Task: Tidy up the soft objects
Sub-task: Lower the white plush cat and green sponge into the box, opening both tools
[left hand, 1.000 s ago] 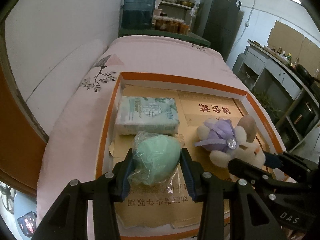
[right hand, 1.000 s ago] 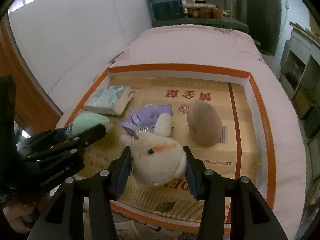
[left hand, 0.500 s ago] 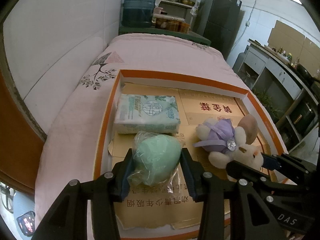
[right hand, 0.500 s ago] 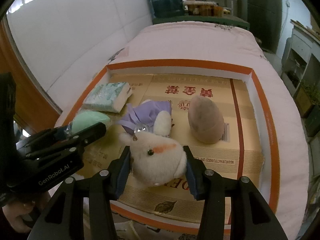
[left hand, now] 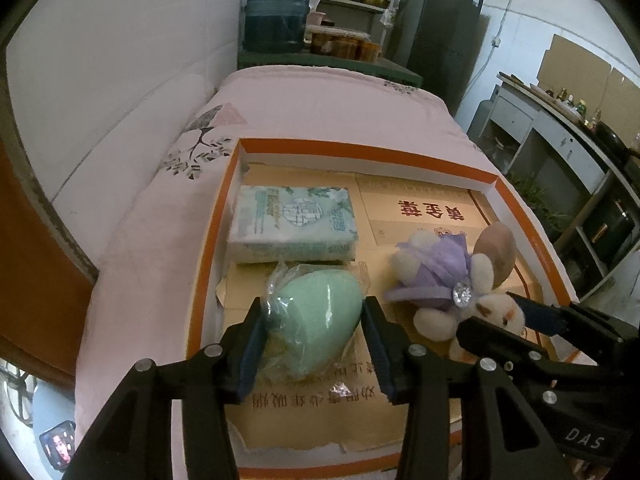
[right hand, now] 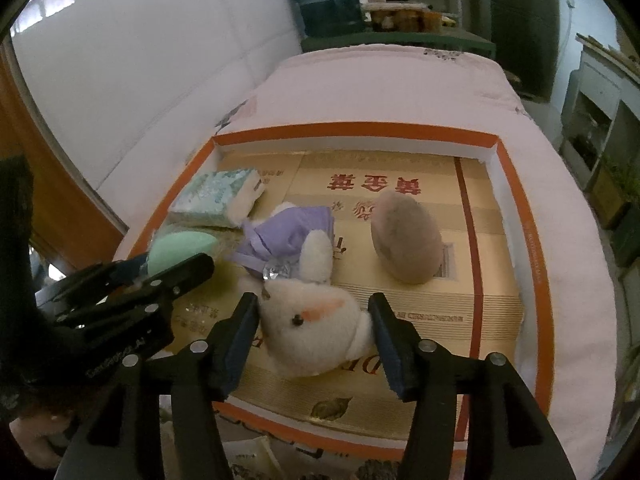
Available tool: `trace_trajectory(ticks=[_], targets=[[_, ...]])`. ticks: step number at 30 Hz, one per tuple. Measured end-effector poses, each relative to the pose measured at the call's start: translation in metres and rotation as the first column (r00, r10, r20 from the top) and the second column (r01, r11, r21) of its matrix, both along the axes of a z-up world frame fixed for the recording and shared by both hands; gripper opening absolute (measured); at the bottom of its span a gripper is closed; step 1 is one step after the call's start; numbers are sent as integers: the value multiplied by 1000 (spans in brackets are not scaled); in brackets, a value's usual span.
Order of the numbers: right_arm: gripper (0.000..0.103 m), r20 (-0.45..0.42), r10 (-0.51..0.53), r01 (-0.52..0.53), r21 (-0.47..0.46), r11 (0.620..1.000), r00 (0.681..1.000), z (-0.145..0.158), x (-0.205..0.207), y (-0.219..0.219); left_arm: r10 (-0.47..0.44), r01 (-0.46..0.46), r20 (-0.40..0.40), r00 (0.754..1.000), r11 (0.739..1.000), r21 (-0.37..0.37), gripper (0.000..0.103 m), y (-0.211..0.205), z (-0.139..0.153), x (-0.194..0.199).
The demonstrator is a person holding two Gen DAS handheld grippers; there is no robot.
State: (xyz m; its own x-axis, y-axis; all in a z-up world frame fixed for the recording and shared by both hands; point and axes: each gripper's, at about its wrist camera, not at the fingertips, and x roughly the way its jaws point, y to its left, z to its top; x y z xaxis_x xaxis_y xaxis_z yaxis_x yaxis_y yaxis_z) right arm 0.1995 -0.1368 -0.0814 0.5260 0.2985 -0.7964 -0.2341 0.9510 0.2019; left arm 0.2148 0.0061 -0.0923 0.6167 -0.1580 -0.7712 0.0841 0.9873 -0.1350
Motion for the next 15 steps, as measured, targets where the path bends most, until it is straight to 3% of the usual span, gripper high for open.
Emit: trace_trajectory(ticks=[9,13,15], targets=[[66,36,-17,18,-16,1000,999,15,-9,-5,-6,5,51,999,1000,20,65,-3,17,-15],[68,60,-19,20,-27,999,998,24,-17,-4,4,-7,77,997,999,36,66,-1,25,-23],[75,78,-23,25,-32,999,997,29,-22,-5,10,-14,96,995,999,49,66,1,30,-28]])
